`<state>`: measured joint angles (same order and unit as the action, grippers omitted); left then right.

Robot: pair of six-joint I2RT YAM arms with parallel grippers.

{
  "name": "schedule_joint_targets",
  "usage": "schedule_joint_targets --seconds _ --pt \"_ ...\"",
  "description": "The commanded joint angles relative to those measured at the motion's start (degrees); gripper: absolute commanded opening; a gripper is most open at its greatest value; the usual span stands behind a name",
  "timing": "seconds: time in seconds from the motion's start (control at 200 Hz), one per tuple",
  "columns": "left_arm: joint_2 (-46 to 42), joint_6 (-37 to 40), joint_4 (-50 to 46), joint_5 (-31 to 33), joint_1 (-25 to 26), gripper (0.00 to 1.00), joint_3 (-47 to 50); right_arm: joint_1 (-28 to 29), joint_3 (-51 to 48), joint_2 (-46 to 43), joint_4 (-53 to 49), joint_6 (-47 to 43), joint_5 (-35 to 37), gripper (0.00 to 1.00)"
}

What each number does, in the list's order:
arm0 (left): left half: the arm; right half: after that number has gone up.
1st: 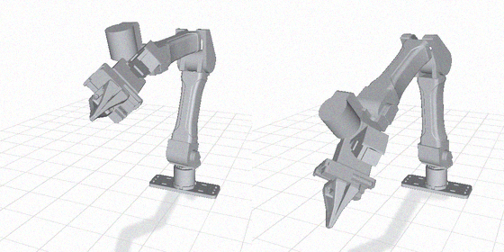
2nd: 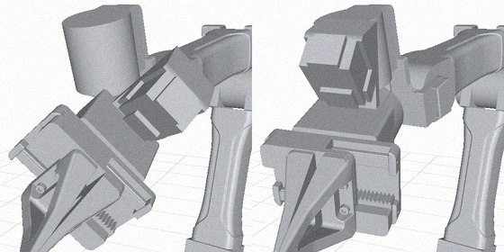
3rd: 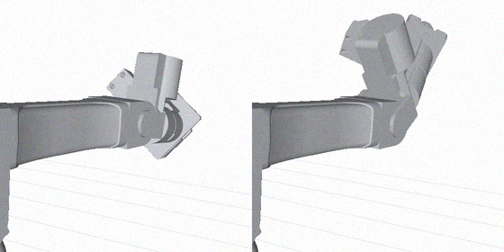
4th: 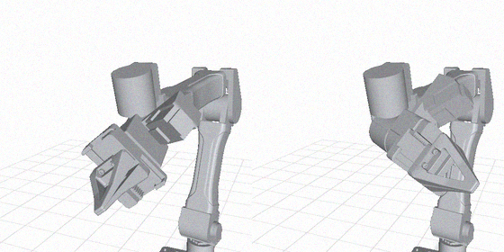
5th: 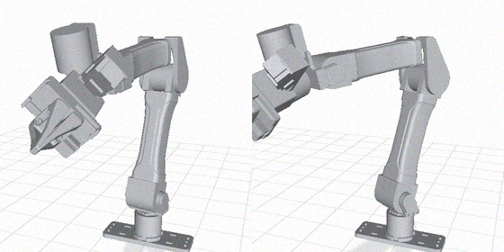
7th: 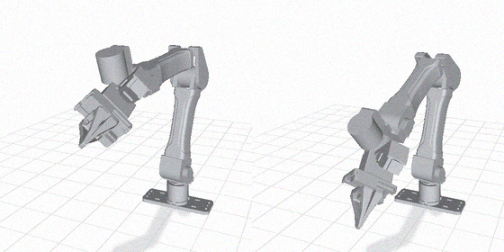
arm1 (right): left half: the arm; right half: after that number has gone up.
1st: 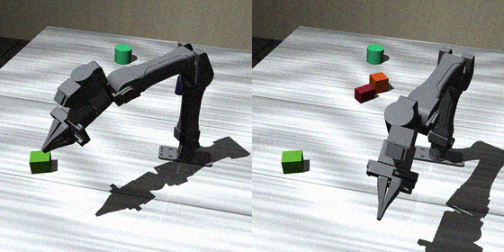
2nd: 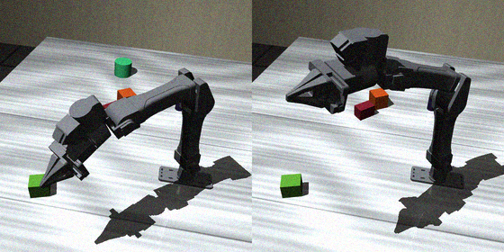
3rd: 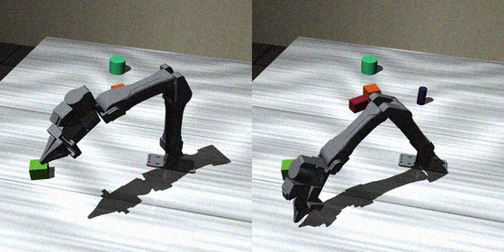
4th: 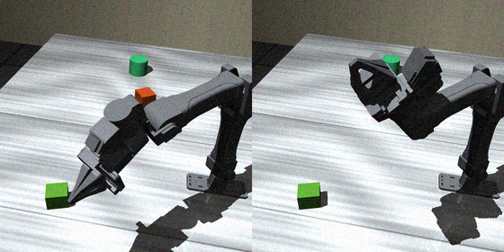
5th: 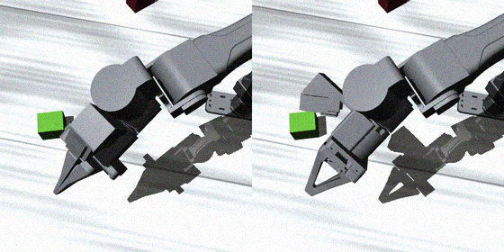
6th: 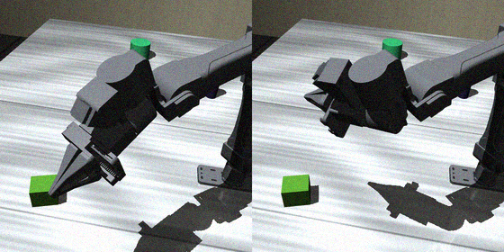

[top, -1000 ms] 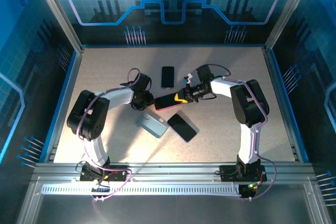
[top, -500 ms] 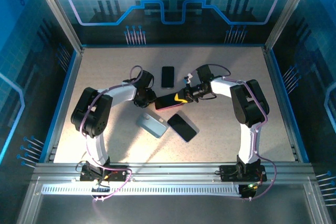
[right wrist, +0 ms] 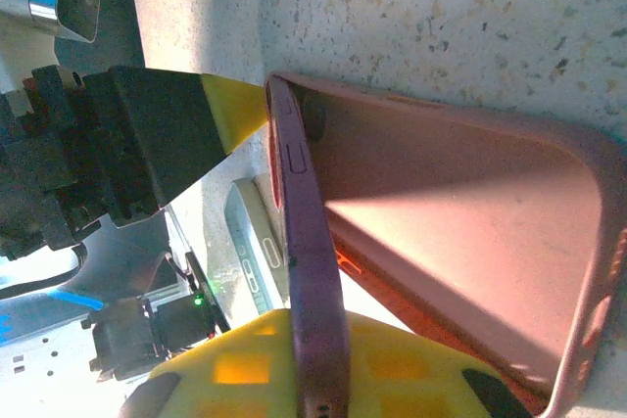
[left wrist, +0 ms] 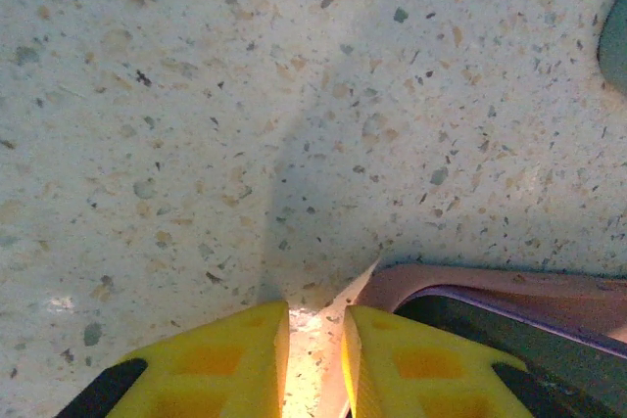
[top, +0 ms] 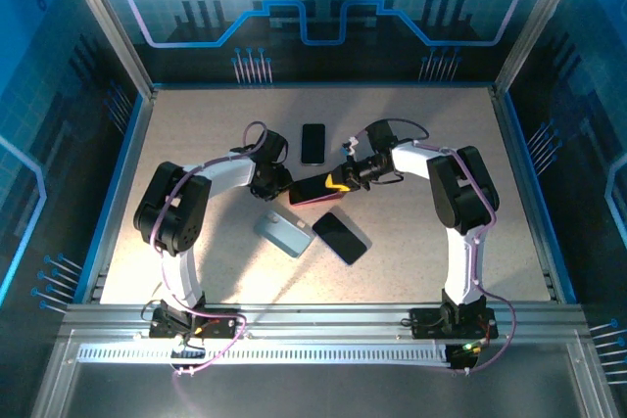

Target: Put the phone into the phone case

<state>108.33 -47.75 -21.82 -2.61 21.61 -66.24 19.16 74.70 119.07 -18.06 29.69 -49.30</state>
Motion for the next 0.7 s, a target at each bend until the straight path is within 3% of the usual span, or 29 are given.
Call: schedule_joint_targets --seconds 0.0,0.485,0.6,0.695 --pt "2.9 -0.8 6.9 -3.0 1.2 0.24 -0.9 0.5 -0.1 3.6 -3.4 -0.5 4.7 0.00" --pt "2.7 -0.7 9.8 -4.3 1.3 0.24 -0.2 0.5 -1.0 4.2 -2.0 0.5 5.5 0.03" --pt "2.5 -0.6 9.9 -4.1 1.2 0.24 0.1 0.5 -0.4 4.1 -3.0 0.2 6.6 0.15" --pt "2.6 -0.7 10.2 -4.1 1.3 0.24 0.2 0.5 0.0 3.8 -3.6 0.1 7.4 0.18"
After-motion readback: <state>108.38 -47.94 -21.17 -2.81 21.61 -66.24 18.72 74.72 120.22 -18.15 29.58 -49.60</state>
